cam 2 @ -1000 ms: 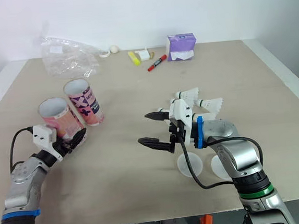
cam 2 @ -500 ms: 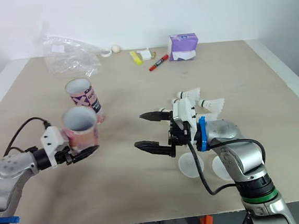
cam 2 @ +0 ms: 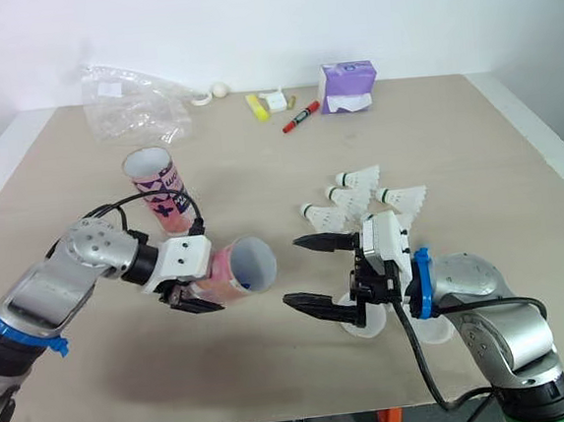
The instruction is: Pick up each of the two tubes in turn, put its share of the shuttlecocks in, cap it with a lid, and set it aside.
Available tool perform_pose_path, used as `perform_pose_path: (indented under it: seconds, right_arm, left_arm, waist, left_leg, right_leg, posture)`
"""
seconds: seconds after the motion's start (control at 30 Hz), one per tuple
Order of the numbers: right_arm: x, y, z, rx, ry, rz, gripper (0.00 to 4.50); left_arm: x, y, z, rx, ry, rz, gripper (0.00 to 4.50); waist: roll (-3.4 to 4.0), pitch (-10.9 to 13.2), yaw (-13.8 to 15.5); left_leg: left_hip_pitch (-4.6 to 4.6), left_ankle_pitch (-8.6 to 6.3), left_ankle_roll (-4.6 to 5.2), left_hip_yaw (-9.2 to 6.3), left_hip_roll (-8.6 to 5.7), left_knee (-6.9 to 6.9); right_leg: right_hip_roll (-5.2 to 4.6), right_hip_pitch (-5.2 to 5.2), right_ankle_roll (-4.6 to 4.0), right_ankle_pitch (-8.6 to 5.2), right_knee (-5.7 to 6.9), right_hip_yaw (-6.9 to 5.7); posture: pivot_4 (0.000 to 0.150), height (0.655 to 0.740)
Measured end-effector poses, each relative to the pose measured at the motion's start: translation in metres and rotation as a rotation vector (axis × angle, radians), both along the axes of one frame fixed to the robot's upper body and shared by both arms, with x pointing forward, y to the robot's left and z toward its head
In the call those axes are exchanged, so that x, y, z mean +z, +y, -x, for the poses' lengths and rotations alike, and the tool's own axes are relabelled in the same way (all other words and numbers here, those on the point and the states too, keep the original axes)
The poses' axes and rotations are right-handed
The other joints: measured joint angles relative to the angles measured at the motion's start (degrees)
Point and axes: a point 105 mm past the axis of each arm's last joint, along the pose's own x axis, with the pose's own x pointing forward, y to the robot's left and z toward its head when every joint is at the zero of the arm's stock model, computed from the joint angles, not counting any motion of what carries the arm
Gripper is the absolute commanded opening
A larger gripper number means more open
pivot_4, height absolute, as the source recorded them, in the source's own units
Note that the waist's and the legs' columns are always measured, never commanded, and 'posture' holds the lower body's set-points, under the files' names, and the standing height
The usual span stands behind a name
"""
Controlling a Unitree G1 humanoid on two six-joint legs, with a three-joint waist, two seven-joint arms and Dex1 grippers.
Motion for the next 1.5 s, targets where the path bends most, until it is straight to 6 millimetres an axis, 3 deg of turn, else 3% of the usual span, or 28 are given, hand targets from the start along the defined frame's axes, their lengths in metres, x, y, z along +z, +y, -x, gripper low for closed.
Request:
perform_pose_path:
  seconds: [0.47, 0.57, 0.6, 0.63, 0.77, 0.93, 1.03, 1.27, 1.5]
  right_arm:
    - [0.003, -0.006, 0.001, -0.086, 0.007, -0.034, 4.50]
    - [0.003, -0.024, -0.001, -0.173, 0.025, -0.037, 4.50]
    - [0.004, -0.045, -0.003, -0.276, 0.029, -0.021, 4.50]
    - [0.005, -0.045, -0.003, -0.278, 0.029, -0.021, 4.50]
    - [-0.011, -0.089, -0.006, -0.667, 0.071, -0.021, 4.50]
    - [-0.035, -0.110, -0.001, -0.979, 0.164, -0.025, 4.50]
    - [-0.038, -0.112, 0.000, -1.030, 0.179, -0.028, 4.50]
    - [-0.052, -0.088, 0.002, -0.992, 0.244, -0.038, 4.50]
    - [-0.053, -0.077, -0.017, -0.986, 0.269, -0.102, 4.50]
  left_arm:
    - [-0.002, -0.016, 0.001, 0.043, -0.015, -0.023, 3.20]
    - [-0.002, -0.017, 0.001, 0.043, -0.017, -0.019, 3.20]
    - [-0.003, -0.017, 0.001, 0.046, -0.019, -0.024, 3.20]
    - [-0.003, -0.017, 0.001, 0.047, -0.019, -0.025, 3.20]
    - [-0.004, -0.018, 0.000, 0.046, -0.022, -0.017, 3.20]
    - [-0.006, -0.018, -0.003, 0.055, -0.012, -0.018, 3.20]
    - [-0.006, -0.018, -0.003, 0.056, -0.014, -0.015, 3.20]
    - [-0.007, -0.020, -0.004, 0.056, -0.014, -0.012, 3.20]
    - [-0.007, -0.021, -0.003, 0.059, -0.015, -0.008, 3.20]
  waist:
    - [0.04, 0.0, 1.1]
    - [0.05, 0.0, 1.4]
    - [0.05, 0.0, 1.5]
    - [0.09, -0.1, 1.5]
    - [0.14, -0.1, 2.3]
    - [0.44, -0.3, 2.3]
    - [0.44, -0.3, 2.3]
    - [0.53, -0.3, 2.2]
    - [0.56, -0.4, 2.3]
  left_leg:
    - [0.05, 0.00, 0.00, -0.01, -0.04, 0.15]
    - [0.05, 0.00, 0.00, -0.02, -0.06, 0.17]
    - [0.08, 0.00, 0.00, -0.02, -0.08, 0.17]
    - [0.19, 0.00, 0.00, -0.01, -0.08, 0.17]
    - [0.22, 0.01, 0.01, -0.10, -0.06, 0.10]
    - [0.32, 0.02, 0.00, -0.01, -0.06, 0.14]
    - [0.32, 0.05, -0.02, 0.00, -0.06, 0.21]
    - [0.32, 0.06, -0.02, 0.00, -0.08, 0.21]
    - [0.30, 0.05, -0.02, 0.00, -0.08, 0.17]
  right_leg:
    - [-0.05, 0.16, 0.05, 0.03, 0.01, -0.01]
    - [-0.07, 0.20, 0.08, 0.02, 0.01, -0.01]
    - [-0.08, 0.23, 0.10, 0.00, 0.01, 0.00]
    - [-0.08, 0.30, 0.10, 0.02, 0.01, 0.00]
    - [-0.06, 0.34, 0.02, -0.06, 0.02, -0.10]
    - [-0.08, 0.37, -0.19, -0.12, 0.04, -0.03]
    - [-0.08, 0.39, -0.19, -0.06, 0.04, -0.01]
    - [-0.10, 0.41, -0.19, -0.07, 0.03, 0.00]
    - [-0.10, 0.40, -0.21, -0.09, 0.00, 0.00]
  posture:
    - [0.150, 0.7400]
    - [0.150, 0.7400]
    - [0.150, 0.7400]
    - [0.150, 0.7400]
    - [0.150, 0.7400]
    - [0.150, 0.7400]
    - [0.150, 0.7400]
    - [0.150, 0.7400]
    - [0.150, 0.7400]
